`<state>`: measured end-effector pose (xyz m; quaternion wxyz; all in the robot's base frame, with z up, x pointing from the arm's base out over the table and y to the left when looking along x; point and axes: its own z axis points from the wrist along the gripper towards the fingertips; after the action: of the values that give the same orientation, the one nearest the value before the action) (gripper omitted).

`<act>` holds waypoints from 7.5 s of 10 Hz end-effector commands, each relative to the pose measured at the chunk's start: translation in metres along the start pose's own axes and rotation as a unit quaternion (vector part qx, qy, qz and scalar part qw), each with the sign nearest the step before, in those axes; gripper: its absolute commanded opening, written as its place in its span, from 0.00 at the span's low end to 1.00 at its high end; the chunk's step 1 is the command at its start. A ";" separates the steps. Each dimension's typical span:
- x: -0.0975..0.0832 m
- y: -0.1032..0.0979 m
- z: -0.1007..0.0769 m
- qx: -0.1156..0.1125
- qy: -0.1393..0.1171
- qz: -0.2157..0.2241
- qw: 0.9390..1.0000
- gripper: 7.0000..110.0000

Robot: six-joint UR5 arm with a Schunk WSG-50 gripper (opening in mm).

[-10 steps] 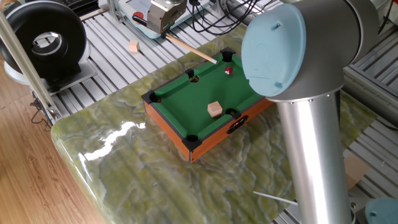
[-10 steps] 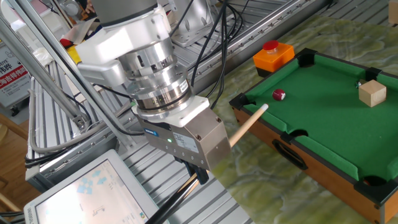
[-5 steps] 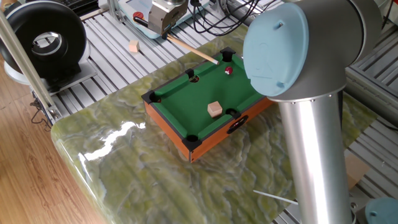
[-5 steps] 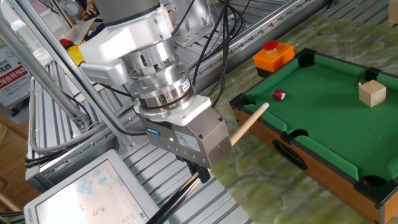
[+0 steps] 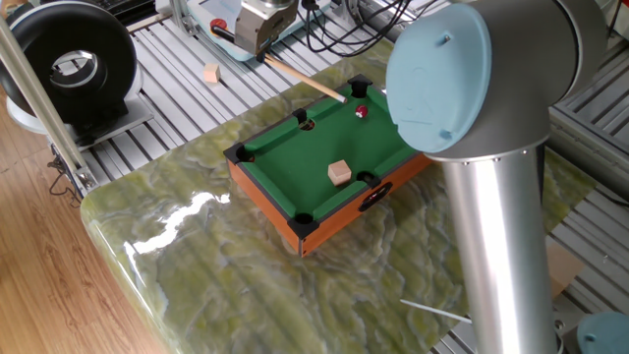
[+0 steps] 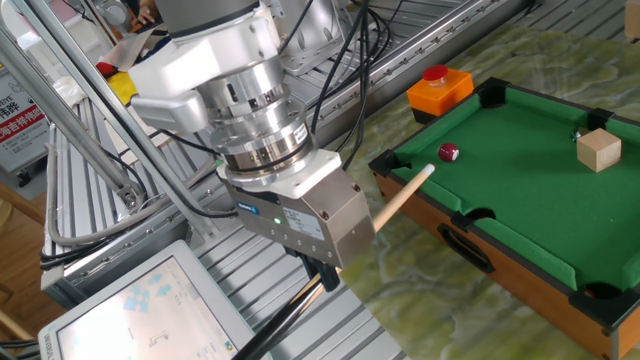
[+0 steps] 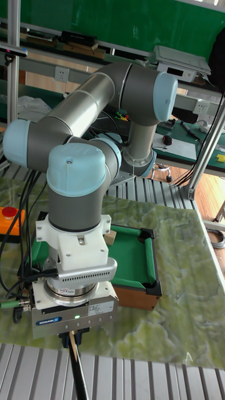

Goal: Hit the pool ball

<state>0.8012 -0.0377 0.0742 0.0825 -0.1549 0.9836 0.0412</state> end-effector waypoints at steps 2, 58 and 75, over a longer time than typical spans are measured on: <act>0.001 0.002 -0.003 -0.007 -0.004 0.004 1.000 0.00; 0.013 0.003 -0.029 -0.024 -0.006 0.006 1.000 0.00; 0.027 -0.001 -0.014 -0.025 -0.038 0.011 0.999 0.00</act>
<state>0.7761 -0.0495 0.0824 0.1131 -0.1491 0.9801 0.0667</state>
